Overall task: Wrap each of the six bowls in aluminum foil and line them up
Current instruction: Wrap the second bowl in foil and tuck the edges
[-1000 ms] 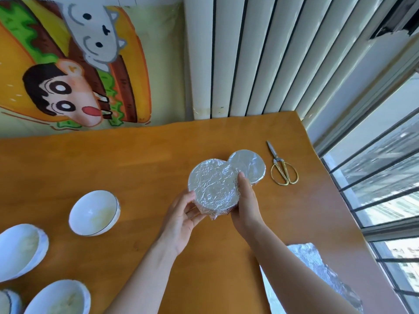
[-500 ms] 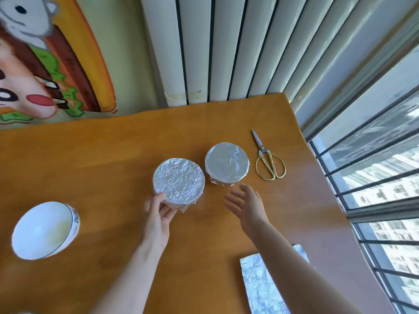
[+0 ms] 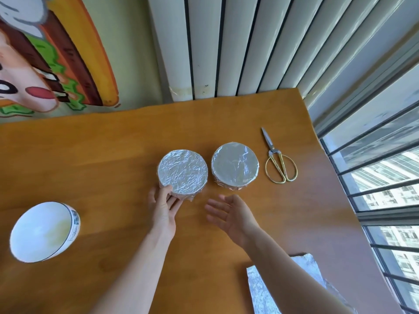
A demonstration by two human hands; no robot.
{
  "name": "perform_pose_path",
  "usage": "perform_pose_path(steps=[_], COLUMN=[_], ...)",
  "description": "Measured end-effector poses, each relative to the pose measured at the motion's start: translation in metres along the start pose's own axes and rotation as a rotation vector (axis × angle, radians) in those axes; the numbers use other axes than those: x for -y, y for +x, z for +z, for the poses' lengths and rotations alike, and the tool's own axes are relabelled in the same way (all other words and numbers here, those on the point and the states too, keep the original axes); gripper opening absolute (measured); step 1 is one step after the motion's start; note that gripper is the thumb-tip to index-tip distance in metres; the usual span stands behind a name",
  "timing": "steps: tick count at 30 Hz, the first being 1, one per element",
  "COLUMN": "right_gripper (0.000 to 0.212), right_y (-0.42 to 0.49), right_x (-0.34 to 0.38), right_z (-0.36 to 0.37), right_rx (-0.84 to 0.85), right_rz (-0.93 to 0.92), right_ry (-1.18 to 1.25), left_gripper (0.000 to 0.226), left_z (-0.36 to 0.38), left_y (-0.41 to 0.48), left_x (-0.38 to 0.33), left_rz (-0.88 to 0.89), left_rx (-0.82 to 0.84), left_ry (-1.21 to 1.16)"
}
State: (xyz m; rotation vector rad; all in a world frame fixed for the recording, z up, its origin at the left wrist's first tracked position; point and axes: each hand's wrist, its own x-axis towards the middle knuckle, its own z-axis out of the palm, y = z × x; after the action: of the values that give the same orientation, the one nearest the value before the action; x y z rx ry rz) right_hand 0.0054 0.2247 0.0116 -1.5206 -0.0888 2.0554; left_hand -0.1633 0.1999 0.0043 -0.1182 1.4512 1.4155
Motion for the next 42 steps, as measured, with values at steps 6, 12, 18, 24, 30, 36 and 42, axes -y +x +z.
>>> perform_pose_path(steps=[6, 12, 18, 24, 30, 36, 42], right_gripper=[0.019, 0.02, 0.02, 0.016, 0.014, 0.023, 0.032], right_y=[0.002, 0.003, 0.006, 0.014, 0.017, 0.017, 0.021], right_x=[-0.011, -0.009, -0.007, -0.015, -0.021, -0.023, -0.016], right_z=[0.035, 0.043, 0.047, 0.047, 0.045, 0.049, 0.045], right_rx=[0.112, 0.094, 0.066, 0.064, 0.05, 0.005, 0.006], right_rz=[-0.034, -0.073, -0.065, -0.064, -0.091, -0.133, -0.184], right_ry=[0.0, 0.017, 0.09, 0.135, 0.123, 0.205, 0.267], left_gripper=[0.097, 0.028, 0.041, 0.044, 0.031, 0.046, 0.052], left_z=[-0.007, -0.005, -0.005, -0.009, -0.012, -0.002, 0.011], left_y=[-0.006, -0.007, 0.006, 0.004, 0.008, 0.001, 0.0], left_x=[-0.01, -0.017, -0.011, -0.012, -0.023, -0.026, -0.023], left_rz=[-0.05, -0.095, -0.081, -0.094, 0.062, -0.141, -0.171], left_rx=[0.035, -0.012, -0.131, -0.231, -0.169, -0.098, -0.055], left_ry=[0.143, 0.199, 0.298, 0.341, 0.327, 0.044, -0.018])
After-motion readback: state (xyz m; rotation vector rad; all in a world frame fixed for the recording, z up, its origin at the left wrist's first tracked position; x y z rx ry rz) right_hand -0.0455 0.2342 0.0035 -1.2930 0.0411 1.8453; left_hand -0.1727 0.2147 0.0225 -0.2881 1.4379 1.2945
